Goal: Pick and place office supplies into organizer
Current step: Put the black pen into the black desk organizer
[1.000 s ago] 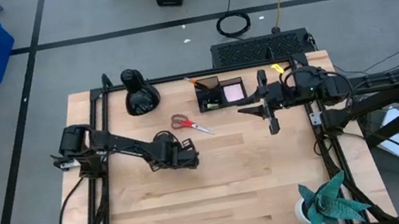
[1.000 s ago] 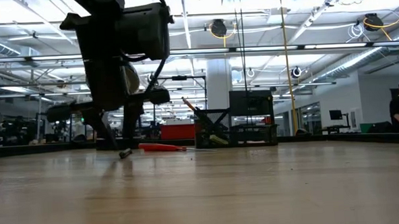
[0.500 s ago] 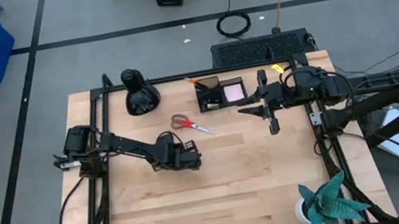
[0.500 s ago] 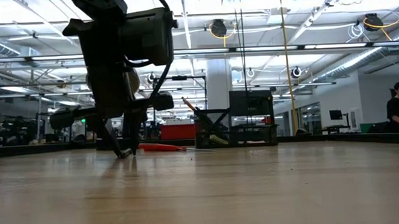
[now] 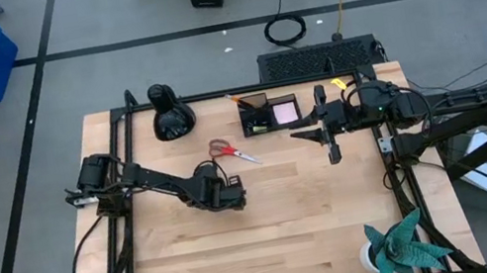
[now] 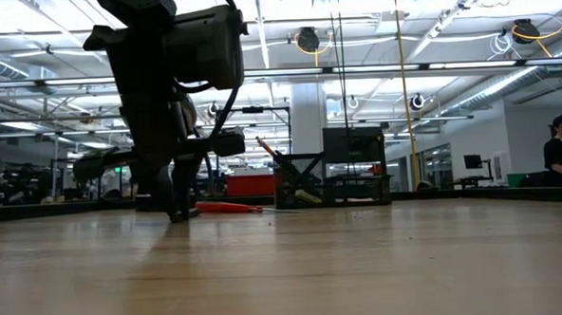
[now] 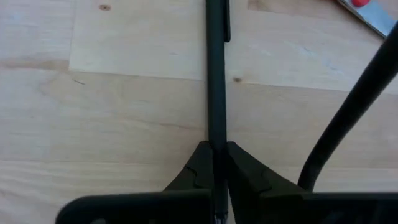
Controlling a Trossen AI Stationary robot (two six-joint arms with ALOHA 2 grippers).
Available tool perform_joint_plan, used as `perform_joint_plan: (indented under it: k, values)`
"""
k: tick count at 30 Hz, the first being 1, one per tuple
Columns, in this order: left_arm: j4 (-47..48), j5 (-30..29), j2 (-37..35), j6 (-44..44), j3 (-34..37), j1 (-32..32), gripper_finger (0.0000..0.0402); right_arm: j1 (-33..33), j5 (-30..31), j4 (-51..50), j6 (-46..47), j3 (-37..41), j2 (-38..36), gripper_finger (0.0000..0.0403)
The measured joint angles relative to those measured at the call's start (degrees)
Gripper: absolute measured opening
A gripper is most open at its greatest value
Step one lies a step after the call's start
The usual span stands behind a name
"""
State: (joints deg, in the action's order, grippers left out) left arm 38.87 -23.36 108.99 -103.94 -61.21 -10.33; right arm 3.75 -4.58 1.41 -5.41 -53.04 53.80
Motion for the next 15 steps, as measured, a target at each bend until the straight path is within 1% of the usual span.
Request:
perform_joint_plan:
  k: [4,6,9,12,15]
  values:
    - [-0.3,-0.1,0.0,-1.1,0.1,-0.6,0.0031,0.0,0.0,0.0,0.0,0.0,0.0,0.0070]
    - [-1.4,-1.1,-0.8,-1.1,0.1,-1.3,0.0034,0.0,0.0,0.0,0.0,0.0,0.0,0.0070]
    - [-4.6,-1.9,-1.6,-0.5,0.2,-2.2,0.0024,0.0,0.3,0.0,0.0,0.0,0.0,0.0070]
    - [-5.3,-3.0,-2.6,0.7,0.3,-2.8,0.0009,0.0,0.4,0.0,0.0,0.0,0.1,0.0070]
    - [-7.1,-3.9,-2.6,1.4,0.2,-3.3,0.0014,0.0,0.4,0.6,0.0,0.8,0.2,0.0070]
